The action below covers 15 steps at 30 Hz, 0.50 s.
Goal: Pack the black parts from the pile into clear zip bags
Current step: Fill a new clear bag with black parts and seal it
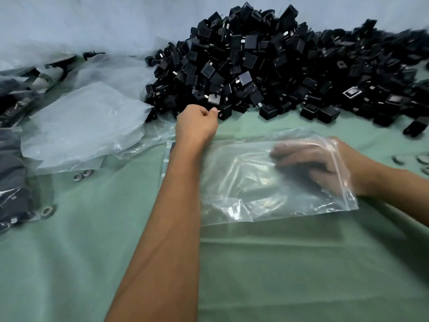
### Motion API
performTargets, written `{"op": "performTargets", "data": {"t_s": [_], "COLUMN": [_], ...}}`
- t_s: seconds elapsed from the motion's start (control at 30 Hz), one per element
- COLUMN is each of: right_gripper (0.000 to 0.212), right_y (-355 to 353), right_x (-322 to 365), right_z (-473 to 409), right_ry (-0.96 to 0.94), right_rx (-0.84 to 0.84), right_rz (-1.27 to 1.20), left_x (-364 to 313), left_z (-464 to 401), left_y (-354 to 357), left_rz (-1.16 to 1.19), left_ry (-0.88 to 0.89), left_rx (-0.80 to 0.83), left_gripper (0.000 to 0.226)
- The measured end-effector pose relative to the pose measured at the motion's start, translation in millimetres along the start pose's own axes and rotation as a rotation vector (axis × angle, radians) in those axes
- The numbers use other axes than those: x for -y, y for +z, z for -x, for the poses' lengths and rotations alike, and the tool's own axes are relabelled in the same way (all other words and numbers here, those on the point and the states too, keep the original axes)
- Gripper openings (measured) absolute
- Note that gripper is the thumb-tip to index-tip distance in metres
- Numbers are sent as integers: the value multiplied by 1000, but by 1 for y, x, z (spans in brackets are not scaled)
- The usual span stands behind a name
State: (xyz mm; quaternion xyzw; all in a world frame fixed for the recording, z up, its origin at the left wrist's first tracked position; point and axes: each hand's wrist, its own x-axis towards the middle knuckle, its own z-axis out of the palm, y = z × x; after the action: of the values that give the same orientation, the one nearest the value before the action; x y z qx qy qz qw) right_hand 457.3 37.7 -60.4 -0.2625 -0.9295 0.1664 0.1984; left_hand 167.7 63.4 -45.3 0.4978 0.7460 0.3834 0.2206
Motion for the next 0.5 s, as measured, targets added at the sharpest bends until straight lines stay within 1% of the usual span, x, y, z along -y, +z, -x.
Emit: {"op": "performTargets", "data": {"t_s": [0.07,0.13,0.17,0.2,0.23,0.27,0.33,0.37,0.4,0.43,0.5], "right_gripper": [29,34,31,27,23,28,47,52,53,51,35], "right_y": [-15,-21,-23,-25,-26,-26,-23,-20,-18,-17,-19], "right_x": [-6,-17,-26,-36,-46,-55,-66,-71,-74,-76,-75], "right_z": [22,25,22,18,11,3,-10,-14,-17,-18,-14], "right_ry": [135,296,371,442,520,602,714,728,724,714,689], "right_rx": [-218,-418,-475,-496,-471,-414,-268,-231,-224,-246,-337], "right_rz": [35,115,145,192,251,312,363,367,361,351,324], "left_x": [-1,-6,-10,-17,-25,-34,-56,-65,-72,-77,-85], "left_z": [1,2,3,6,9,15,33,44,54,63,76], "left_y": [0,1,1,3,6,11,25,34,43,51,63], "left_rz": [-8,-23,-21,-9,14,41,79,69,30,-39,-197], "left_ry": [-2,30,63,108,163,224,364,448,533,609,694], "left_rx": [1,23,44,75,113,167,332,433,514,587,680], "left_gripper": [44,43,42,40,36,29,11,7,18,34,64]}}
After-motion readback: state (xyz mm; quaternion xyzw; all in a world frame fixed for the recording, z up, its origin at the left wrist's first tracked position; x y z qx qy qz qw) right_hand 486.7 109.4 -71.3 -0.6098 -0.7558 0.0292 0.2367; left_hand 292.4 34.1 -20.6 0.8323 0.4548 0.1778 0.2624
